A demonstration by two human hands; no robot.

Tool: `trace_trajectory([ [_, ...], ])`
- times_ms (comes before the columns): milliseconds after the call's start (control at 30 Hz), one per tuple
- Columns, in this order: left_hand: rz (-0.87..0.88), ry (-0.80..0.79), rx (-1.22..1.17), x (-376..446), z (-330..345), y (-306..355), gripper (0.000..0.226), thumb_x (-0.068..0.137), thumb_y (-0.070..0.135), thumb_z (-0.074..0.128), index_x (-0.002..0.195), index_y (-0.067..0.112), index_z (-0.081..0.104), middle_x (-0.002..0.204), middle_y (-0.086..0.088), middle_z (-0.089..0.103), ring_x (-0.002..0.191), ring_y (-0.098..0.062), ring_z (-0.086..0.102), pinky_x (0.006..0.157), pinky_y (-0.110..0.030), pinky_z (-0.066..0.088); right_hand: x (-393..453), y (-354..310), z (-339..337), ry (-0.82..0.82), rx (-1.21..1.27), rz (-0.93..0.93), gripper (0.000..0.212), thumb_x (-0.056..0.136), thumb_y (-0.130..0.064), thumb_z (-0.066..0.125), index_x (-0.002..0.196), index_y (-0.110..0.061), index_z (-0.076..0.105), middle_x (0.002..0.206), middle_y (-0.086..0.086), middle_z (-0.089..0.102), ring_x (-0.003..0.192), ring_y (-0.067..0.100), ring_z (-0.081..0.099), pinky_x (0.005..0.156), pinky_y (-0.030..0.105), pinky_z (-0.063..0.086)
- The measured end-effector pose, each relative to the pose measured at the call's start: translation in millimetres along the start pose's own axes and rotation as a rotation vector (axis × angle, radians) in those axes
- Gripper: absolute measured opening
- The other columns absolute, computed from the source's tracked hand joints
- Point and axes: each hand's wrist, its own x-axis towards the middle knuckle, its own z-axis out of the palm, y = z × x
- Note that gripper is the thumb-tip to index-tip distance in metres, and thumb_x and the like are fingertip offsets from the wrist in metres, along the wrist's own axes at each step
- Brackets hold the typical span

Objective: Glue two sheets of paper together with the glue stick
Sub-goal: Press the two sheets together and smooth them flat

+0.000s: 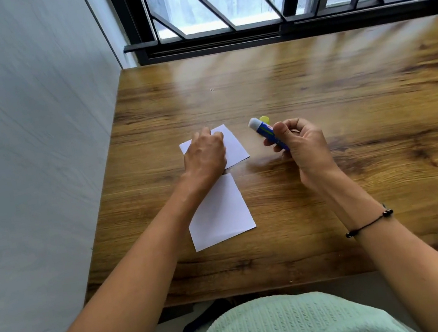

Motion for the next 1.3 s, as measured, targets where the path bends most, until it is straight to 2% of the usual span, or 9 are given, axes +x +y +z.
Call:
trace_trajectory([
  [67, 0.010, 0.004, 0.020, -0.8, 0.7, 0.7, 0.020, 0.089, 0.008, 0.044, 0.104, -0.001, 0.055, 0.105, -0.019, 0.051, 0.101, -0.034, 0.047, 0.073, -0.039, 0.041, -0.9, -1.1, 2.6, -0.027, 0.011, -0.029, 0.004, 0.090, -0.015, 0.054, 0.091, -0.018, 0.052, 0.084, 0.007, 0.066, 0.064, 0.000, 0.063, 0.057, 0.008, 0.044],
  [167, 0.017, 0.003, 0.034, -1.1, 1.5, 0.6, 0.019, 0.089, 0.005, 0.043, 0.101, -0.002, 0.055, 0.104, -0.019, 0.050, 0.099, -0.034, 0.046, 0.071, -0.039, 0.040, -0.8, -2.5, 3.5, -0.066, -0.046, -0.064, 0.021, 0.092, -0.005, 0.048, 0.108, -0.017, 0.053, 0.099, 0.009, 0.061, 0.084, 0.005, 0.056, 0.076, 0.011, 0.045],
  [267, 0.019, 0.007, 0.029, -2.1, 1.6, 0.7, 0.021, 0.089, 0.005, 0.042, 0.103, -0.002, 0.056, 0.104, -0.019, 0.050, 0.100, -0.034, 0.046, 0.073, -0.040, 0.042, -0.3, -1.9, 2.1, -0.067, -0.173, -0.083, 0.022, 0.091, -0.003, 0.047, 0.104, -0.018, 0.055, 0.104, 0.021, 0.061, 0.079, 0.008, 0.051, 0.071, 0.011, 0.044],
  [400, 0.038, 0.019, 0.033, -5.8, 2.4, 1.8, 0.021, 0.089, 0.006, 0.042, 0.101, -0.002, 0.057, 0.103, -0.019, 0.051, 0.098, -0.033, 0.046, 0.069, -0.037, 0.039, 2.7, 3.0, 3.3, 0.019, -0.471, -0.226, 0.021, 0.085, -0.002, 0.054, 0.105, -0.010, 0.057, 0.090, 0.005, 0.061, 0.074, 0.012, 0.054, 0.063, 0.008, 0.040],
  [467, 0.038, 0.019, 0.029, -6.7, 2.0, 1.4, 0.021, 0.090, 0.007, 0.041, 0.099, -0.002, 0.057, 0.102, -0.019, 0.051, 0.096, -0.033, 0.046, 0.068, -0.036, 0.037, 3.8, 5.2, 3.2, 0.044, -0.567, -0.286, 0.023, 0.082, -0.002, 0.057, 0.105, -0.006, 0.057, 0.092, 0.009, 0.064, 0.078, 0.016, 0.056, 0.059, 0.008, 0.037],
  [767, 0.031, 0.011, 0.003, -7.7, 4.1, -0.2, 0.023, 0.091, 0.012, 0.042, 0.101, -0.001, 0.059, 0.103, -0.019, 0.051, 0.097, -0.034, 0.047, 0.068, -0.036, 0.036, 1.9, 5.0, 2.0, -0.004, -0.756, -0.365, 0.029, 0.080, -0.007, 0.063, 0.108, -0.001, 0.056, 0.097, 0.018, 0.064, 0.085, 0.029, 0.057, 0.076, 0.031, 0.041],
  [1000, 0.045, 0.006, -0.002, -8.3, 3.1, -1.7, 0.022, 0.090, 0.011, 0.043, 0.096, -0.002, 0.059, 0.101, -0.019, 0.051, 0.096, -0.034, 0.047, 0.069, -0.036, 0.037, -13.5, 13.5, -6.2, 0.036, -0.741, -0.293, 0.043, 0.081, -0.012, 0.065, 0.122, -0.006, 0.050, 0.109, 0.011, 0.057, 0.091, 0.017, 0.053, 0.067, 0.014, 0.038],
  [1167, 0.045, -0.009, -0.006, -8.1, 2.4, -1.9, 0.023, 0.089, 0.014, 0.045, 0.098, -0.002, 0.059, 0.102, -0.020, 0.050, 0.097, -0.035, 0.047, 0.070, -0.035, 0.037, -50.7, 18.8, -1.5, 0.133, -0.735, -0.392, 0.018, 0.081, -0.010, 0.064, 0.098, -0.006, 0.060, 0.089, 0.011, 0.064, 0.074, 0.017, 0.055, 0.065, 0.021, 0.042],
  [1300, 0.015, -0.071, -0.069, -4.6, -3.7, -3.4, 0.019, 0.087, 0.012, 0.050, 0.096, 0.001, 0.062, 0.107, -0.019, 0.051, 0.098, -0.035, 0.052, 0.071, -0.029, 0.034, -63.2, 18.1, 23.5, -0.124, -0.883, -0.429, 0.013, 0.083, -0.020, 0.063, 0.090, -0.008, 0.063, 0.087, 0.009, 0.067, 0.073, 0.014, 0.053, 0.067, 0.028, 0.047],
])
